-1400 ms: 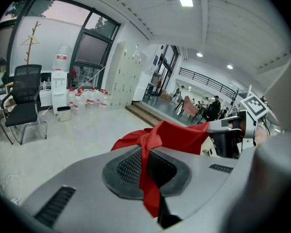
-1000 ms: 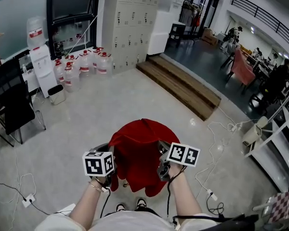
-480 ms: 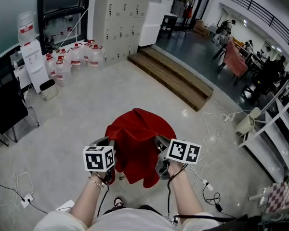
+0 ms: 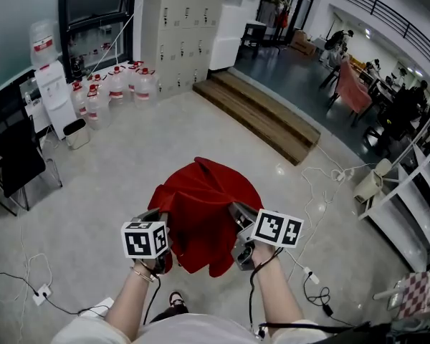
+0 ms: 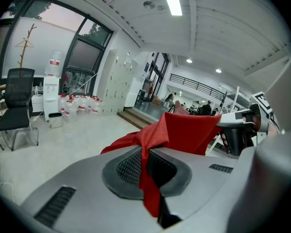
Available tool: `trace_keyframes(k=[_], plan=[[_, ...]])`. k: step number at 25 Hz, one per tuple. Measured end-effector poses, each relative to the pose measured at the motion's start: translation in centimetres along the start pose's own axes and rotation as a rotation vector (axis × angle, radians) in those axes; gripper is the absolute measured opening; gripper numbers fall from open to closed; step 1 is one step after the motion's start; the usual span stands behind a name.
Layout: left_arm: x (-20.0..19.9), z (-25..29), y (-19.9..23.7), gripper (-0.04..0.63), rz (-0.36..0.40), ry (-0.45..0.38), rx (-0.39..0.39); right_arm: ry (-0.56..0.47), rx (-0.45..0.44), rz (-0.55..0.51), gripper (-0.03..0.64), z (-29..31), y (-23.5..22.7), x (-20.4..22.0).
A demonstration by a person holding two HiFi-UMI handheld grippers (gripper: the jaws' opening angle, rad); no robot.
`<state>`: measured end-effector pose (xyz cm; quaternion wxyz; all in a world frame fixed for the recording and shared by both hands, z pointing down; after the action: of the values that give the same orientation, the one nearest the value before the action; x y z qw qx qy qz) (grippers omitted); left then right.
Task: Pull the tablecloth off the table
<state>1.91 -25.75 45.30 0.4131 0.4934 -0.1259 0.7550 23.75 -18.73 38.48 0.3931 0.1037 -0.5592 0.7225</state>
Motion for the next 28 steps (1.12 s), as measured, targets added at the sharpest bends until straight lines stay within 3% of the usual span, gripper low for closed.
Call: trace_keyframes(k=[16,28], plan=[[2.9,-4.9,-4.7,0.018,0.01,-0.015,-0.055,0.008,-0.088,-0.053,0.026,-6.5,1.4,2.0],[7.6,-10.3,-7.0,0.018,-0.002,0.013,-0.113,-0.02,-0.144,-0.064,0.028,-11.5,2.5,4.1]])
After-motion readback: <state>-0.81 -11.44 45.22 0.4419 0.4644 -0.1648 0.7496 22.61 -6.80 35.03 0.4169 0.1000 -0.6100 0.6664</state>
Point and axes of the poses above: the fingertips, and each gripper's own axes: z forward along the fingers, y to its left, x out of its underside, the point moved 5 cm from there along -z, backward along the fingers, and after that the axes turned 8 degrees about z, right-handed, at the moved point
